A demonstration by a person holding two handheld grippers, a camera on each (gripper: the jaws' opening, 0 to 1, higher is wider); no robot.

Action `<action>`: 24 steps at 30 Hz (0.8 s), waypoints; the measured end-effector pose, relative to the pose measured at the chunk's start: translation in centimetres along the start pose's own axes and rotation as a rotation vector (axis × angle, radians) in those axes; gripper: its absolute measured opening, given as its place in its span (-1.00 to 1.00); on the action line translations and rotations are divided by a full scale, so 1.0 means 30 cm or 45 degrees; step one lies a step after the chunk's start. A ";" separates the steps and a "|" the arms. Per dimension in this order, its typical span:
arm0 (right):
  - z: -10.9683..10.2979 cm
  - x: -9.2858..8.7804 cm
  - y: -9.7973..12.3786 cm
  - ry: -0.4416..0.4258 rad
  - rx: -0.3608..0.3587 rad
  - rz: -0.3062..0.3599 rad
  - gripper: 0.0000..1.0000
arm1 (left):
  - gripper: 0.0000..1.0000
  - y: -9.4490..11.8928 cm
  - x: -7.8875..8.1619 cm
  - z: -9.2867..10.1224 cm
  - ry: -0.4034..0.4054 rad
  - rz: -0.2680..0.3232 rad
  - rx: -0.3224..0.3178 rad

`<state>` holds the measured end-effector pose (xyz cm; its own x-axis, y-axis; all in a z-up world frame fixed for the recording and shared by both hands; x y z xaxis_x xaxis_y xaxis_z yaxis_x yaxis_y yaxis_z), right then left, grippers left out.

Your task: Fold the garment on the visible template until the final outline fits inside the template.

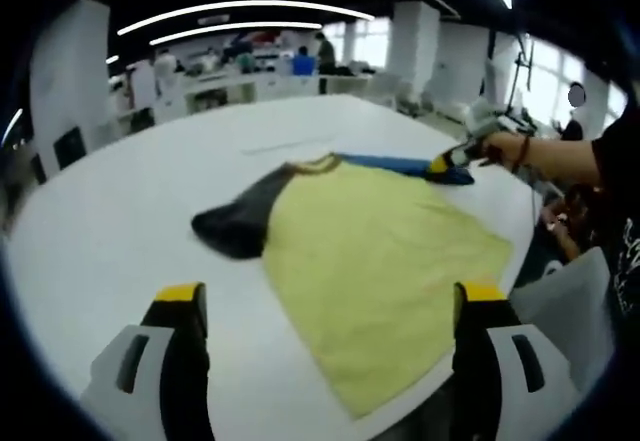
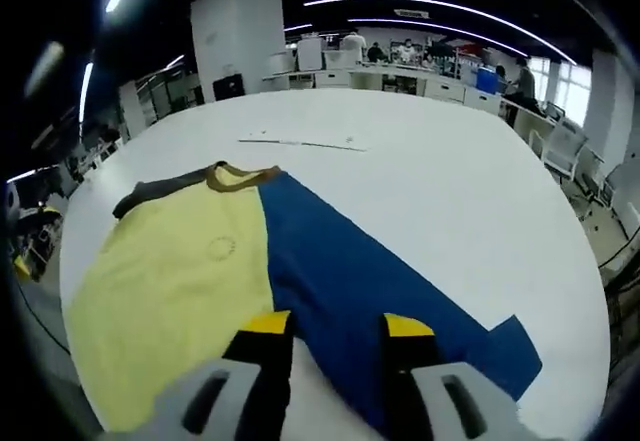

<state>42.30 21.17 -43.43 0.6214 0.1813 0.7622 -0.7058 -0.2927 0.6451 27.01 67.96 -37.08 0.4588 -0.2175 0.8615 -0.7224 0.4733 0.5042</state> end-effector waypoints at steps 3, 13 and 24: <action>0.040 0.002 0.031 -0.006 -0.045 -0.001 -0.31 | 0.98 0.000 0.004 -0.001 -0.002 0.004 0.004; 0.139 -0.061 0.063 0.032 -0.209 -0.122 -0.34 | 0.98 0.011 -0.001 0.004 0.015 0.008 0.003; 0.163 -0.117 0.049 0.024 -0.250 -0.167 -0.54 | 0.97 0.026 -0.012 -0.006 0.038 0.006 0.024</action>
<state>40.73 15.51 -45.43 0.7072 0.2239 0.6707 -0.6730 -0.0775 0.7356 26.37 68.55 -37.01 0.4702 -0.1895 0.8620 -0.7341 0.4582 0.5011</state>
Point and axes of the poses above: the point that each gripper's makers call its tool centre point, and the gripper's own axes: y roughly backward along the fingers, z roughly to its right, x roughly out of its top, the point moved 10 cm from there along y, roughly backward along the fingers, and after that the axes turned 4 degrees about z, right-handed, at the moved point
